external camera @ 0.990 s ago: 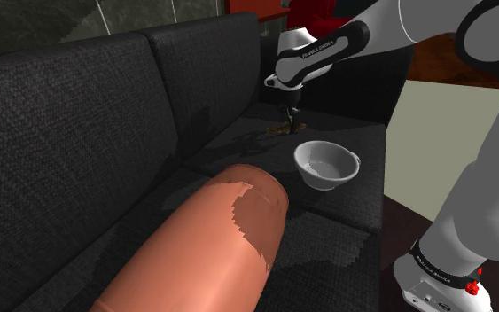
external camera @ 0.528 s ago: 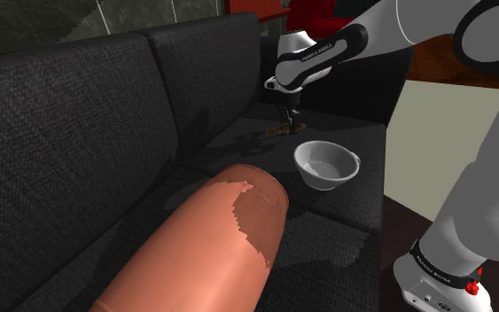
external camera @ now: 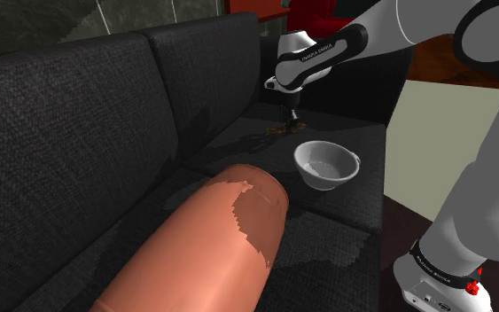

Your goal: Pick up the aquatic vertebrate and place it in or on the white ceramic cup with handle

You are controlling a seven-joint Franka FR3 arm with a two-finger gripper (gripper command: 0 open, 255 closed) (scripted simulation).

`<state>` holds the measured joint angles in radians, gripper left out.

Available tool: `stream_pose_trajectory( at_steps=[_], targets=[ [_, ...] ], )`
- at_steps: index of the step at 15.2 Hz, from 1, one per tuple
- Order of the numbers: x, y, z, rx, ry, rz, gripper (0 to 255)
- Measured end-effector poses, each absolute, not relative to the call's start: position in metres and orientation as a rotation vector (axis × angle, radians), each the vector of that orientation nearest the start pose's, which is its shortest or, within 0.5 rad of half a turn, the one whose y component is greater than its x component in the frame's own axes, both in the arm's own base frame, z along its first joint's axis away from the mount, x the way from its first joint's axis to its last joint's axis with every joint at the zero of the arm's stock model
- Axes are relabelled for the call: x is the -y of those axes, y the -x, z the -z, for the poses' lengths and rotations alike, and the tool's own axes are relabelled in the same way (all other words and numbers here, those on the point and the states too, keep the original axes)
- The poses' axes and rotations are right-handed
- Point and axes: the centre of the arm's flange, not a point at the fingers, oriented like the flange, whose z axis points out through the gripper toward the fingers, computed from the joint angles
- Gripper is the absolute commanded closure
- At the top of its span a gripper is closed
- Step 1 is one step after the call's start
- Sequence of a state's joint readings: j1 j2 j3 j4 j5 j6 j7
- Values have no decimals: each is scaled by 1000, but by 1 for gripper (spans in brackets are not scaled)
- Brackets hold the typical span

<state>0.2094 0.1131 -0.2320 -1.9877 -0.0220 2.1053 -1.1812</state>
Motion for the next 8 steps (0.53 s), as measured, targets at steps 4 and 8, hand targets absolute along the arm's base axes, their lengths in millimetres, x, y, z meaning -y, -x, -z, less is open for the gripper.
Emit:
stream_pose_trajectory(
  at_steps=[4, 8],
  targets=[
    [12, -579, -412, 1759, 2652, -31, 255],
    [11, -579, -431, 1759, 2652, -30, 255]
  ],
)
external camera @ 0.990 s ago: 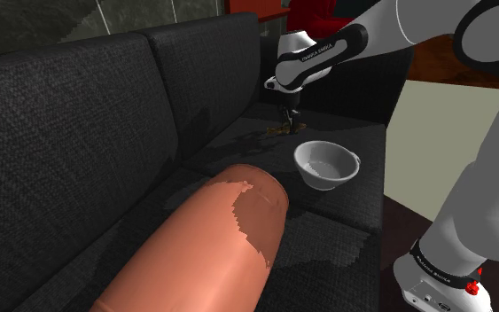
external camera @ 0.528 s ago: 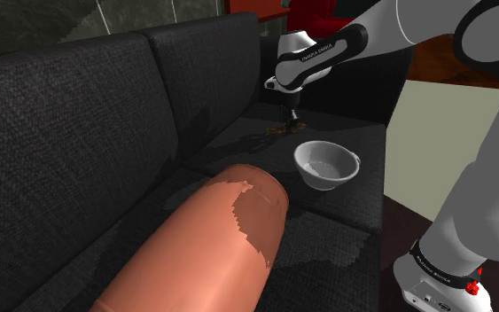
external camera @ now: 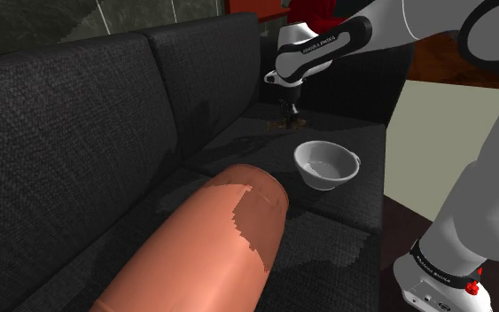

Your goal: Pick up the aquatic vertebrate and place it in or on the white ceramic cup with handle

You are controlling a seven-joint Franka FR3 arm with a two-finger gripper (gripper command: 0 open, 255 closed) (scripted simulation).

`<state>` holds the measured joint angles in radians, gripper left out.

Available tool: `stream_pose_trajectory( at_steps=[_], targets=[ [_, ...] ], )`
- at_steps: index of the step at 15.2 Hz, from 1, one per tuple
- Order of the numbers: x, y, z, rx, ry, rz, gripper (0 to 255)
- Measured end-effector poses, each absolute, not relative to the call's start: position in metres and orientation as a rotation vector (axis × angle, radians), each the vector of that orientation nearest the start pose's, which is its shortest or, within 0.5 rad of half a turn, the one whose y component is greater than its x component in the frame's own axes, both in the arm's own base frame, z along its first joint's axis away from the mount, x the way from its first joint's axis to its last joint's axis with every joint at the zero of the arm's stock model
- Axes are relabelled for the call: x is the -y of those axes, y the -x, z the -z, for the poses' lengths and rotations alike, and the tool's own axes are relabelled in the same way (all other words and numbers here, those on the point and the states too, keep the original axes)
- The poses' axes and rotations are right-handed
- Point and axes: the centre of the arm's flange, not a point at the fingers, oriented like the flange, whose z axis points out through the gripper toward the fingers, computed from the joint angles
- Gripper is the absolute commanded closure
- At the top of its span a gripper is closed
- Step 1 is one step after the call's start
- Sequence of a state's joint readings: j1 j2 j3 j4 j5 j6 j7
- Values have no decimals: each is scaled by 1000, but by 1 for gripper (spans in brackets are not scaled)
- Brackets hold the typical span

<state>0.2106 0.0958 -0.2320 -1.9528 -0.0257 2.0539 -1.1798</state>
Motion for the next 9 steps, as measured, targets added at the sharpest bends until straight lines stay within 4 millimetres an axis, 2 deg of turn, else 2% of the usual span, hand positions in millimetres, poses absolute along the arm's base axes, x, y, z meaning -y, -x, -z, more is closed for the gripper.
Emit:
stream_pose_trajectory(
  at_steps=[9],
  targets=[
    [11, -580, -478, 1759, 2652, -30, 255]
  ],
)
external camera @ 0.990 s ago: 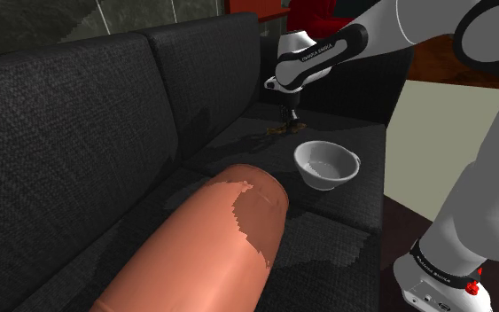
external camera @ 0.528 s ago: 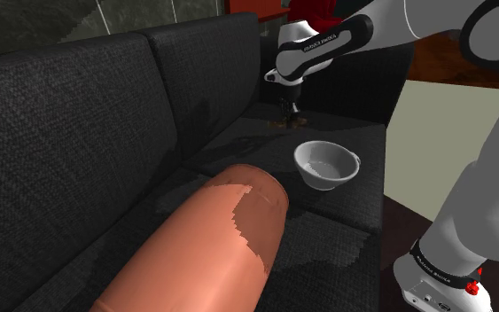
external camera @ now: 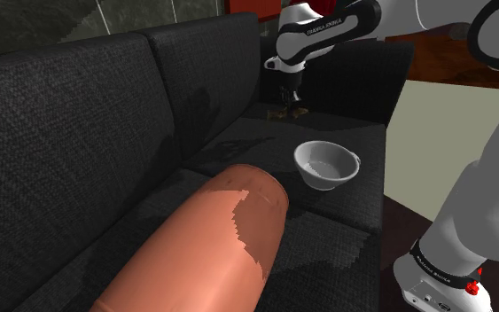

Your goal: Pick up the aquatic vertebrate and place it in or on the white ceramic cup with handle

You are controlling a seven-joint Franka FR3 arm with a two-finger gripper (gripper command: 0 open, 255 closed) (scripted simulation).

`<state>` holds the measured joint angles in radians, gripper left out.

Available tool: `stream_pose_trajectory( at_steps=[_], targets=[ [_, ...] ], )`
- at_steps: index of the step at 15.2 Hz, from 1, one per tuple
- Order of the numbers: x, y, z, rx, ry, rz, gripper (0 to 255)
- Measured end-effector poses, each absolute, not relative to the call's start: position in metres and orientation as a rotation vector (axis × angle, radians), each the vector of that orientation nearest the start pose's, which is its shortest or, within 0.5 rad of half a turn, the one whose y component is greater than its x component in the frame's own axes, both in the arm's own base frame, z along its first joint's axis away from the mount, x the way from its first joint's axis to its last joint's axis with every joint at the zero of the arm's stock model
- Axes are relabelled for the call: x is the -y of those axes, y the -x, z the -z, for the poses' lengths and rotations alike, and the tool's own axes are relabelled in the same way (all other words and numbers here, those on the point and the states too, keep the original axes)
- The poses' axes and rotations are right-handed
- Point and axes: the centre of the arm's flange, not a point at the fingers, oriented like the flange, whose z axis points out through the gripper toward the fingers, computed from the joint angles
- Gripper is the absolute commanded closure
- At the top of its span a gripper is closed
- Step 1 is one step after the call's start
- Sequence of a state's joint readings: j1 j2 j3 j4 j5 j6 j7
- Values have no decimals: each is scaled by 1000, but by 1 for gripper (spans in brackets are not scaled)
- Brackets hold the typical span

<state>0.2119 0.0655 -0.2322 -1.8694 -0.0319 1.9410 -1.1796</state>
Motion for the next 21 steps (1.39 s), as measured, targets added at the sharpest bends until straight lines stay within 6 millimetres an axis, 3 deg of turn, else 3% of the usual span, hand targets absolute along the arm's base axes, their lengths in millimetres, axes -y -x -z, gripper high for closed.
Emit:
stream_pose_trajectory(
  at_steps=[15, 17, 21],
  targets=[
    [12, -579, -556, 1759, 2653, -30, 255],
    [6, -565, -560, 1759, 2652, -30, 255],
    [-10, -519, -561, 1759, 2652, -30, 255]
  ],
)
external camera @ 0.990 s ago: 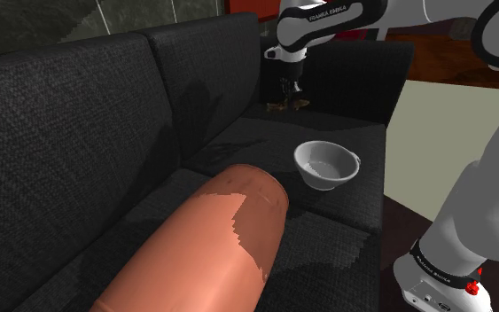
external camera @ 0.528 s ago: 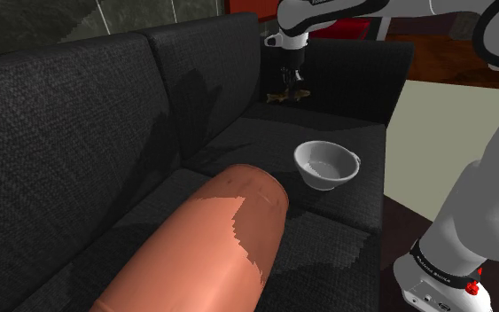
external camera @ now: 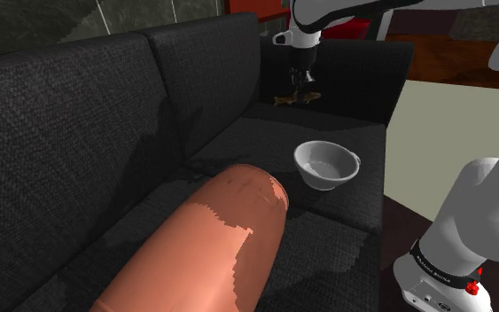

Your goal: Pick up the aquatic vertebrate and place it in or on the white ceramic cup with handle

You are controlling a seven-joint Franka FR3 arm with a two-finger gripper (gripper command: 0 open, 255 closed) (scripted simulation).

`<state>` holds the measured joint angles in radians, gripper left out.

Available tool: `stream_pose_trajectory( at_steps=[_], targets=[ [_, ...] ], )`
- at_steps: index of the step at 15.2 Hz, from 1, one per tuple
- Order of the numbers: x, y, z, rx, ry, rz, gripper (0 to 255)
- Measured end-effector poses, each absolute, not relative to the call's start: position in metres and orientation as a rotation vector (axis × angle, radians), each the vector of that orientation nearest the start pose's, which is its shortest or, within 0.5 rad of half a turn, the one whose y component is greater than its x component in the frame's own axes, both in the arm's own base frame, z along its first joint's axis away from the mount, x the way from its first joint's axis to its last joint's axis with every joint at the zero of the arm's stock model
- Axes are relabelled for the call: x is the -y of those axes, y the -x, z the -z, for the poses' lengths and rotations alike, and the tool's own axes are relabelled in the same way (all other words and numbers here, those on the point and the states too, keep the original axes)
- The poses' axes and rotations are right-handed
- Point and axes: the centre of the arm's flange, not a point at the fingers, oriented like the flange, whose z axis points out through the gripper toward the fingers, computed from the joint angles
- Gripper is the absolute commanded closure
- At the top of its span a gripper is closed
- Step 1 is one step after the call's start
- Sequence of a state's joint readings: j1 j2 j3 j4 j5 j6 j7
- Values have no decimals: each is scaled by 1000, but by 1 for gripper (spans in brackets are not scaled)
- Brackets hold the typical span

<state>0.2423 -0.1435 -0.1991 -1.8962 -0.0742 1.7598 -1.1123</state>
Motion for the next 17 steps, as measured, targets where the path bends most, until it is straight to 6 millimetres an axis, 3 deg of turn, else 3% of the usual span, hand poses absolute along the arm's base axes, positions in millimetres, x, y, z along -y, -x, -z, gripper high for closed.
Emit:
stream_pose_trajectory(
  at_steps=[14, 17],
  targets=[
    [-84, -345, -557, 1761, 2651, -30, 255],
    [-92, -332, -545, 1760, 2652, -31, 255]
  ],
)
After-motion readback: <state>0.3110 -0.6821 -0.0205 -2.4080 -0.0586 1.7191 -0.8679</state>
